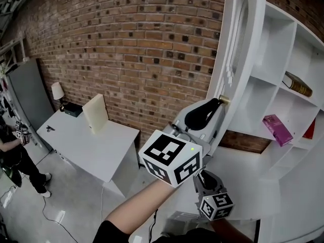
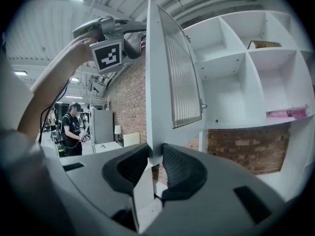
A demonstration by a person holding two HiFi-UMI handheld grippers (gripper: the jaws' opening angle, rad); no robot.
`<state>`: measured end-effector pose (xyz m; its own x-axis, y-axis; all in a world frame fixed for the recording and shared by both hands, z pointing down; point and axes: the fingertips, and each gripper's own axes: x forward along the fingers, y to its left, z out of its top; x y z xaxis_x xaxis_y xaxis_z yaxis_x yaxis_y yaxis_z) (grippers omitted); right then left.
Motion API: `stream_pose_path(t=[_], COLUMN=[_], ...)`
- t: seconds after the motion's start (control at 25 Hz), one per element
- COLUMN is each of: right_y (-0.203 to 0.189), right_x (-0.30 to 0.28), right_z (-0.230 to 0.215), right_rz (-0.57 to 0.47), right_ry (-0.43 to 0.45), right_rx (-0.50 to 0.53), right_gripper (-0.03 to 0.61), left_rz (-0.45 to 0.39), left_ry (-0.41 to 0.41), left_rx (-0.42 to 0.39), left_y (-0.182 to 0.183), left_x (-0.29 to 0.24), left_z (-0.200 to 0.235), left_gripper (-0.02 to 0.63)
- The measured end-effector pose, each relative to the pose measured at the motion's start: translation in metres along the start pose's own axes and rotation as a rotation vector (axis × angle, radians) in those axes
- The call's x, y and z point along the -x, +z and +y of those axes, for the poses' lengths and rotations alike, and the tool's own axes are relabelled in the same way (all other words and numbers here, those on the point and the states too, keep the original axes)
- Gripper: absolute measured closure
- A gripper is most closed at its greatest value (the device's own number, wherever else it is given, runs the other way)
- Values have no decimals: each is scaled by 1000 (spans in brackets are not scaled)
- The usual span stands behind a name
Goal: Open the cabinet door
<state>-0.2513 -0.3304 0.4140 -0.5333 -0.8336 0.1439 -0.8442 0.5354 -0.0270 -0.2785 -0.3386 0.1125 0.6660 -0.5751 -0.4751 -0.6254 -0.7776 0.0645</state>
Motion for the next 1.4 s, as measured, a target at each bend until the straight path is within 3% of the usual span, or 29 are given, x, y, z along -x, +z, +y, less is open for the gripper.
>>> stream_pose_path(t=[0.4,0.6,0.92,1.0,1.16,1.28,1.4], right_y=[-1,-1,-16,-24,-44,-57,-65], right_x=[1,7,41,52,81,103,127], right_z=[1,-1,-3,-17,-48,-76,-107], right_rz=[-16,-22,-2,-2,-12,-3,13], right_ry=[19,44,123,112,93,44,-46], right_rx=[-39,-49,-170,-183,-221,-241,-240], right_gripper=[489,489,491,491,494,499,506], left_rz=[0,20,56,53,22,46,107], left_ry=[12,33,75,85,105,171,183], left_rx=[60,58,21,42,194,182,202], left_y=[-18,-29,-63,-75,-103,-134,-183], left_x=[13,22,61,75,113,143,178], left_z=[15,18,21,23,18,13,2], left_gripper=[551,551,551,551,575,590,594])
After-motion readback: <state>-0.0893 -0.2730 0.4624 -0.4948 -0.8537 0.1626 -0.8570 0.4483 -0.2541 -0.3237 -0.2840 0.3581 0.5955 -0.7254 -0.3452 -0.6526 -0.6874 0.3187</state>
